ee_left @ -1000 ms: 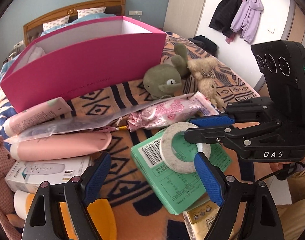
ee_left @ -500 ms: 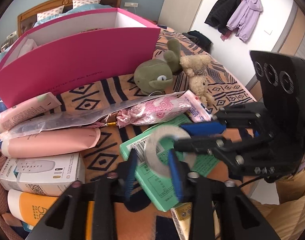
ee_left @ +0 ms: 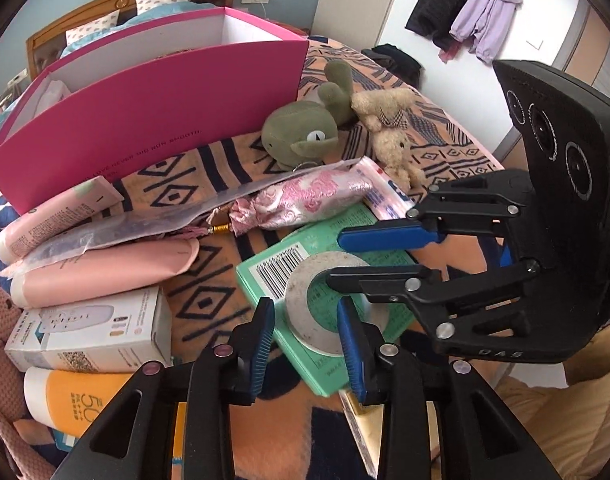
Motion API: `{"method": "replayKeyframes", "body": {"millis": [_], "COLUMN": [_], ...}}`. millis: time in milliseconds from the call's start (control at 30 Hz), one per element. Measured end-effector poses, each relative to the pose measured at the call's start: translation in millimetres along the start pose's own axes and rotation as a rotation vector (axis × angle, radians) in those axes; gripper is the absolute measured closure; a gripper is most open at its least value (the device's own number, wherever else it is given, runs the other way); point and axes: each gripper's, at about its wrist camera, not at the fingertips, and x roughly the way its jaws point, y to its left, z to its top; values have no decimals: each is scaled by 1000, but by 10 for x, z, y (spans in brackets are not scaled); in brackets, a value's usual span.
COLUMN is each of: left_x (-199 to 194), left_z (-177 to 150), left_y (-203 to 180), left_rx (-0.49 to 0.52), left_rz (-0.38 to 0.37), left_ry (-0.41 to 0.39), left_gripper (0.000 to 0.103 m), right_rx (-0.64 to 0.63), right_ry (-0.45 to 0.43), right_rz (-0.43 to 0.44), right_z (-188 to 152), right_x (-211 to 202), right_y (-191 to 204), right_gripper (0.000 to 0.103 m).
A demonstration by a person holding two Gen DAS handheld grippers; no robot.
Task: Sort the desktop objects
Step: 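Close the right gripper on the tape roll's rim and lift it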
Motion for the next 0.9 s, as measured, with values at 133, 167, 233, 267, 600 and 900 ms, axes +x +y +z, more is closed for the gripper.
{"method": "replayKeyframes", "body": {"millis": [133,167,233,267,600,900], "left_x": [-2,7,-5,-15,-36,-36], "left_z": [-4,-6,5,12,37,67], "left_y": [22,33,66,80,148,218], "left_rx": [-16,-23,-39,-46,-78,-119], "left_rz": [-1,0,-1,-2,-32,-44], "left_ry": [5,5,1,-4,-16,-38], "left_gripper": [69,69,69,69,68,76], "right_rx": [-72,-83,-90,-80,45,63], "right_ry": [-1,-5,-16,-28,-142,-140], "right_rz": [-44,-46,-49,-45,-46,-47], "right_z": [4,3,1,-3,34,63], "right_x": [36,44,40,30,-73,-60], "right_y": [118,138,157,148,13,17], "right_gripper": [83,86,86,86,87,87]}}
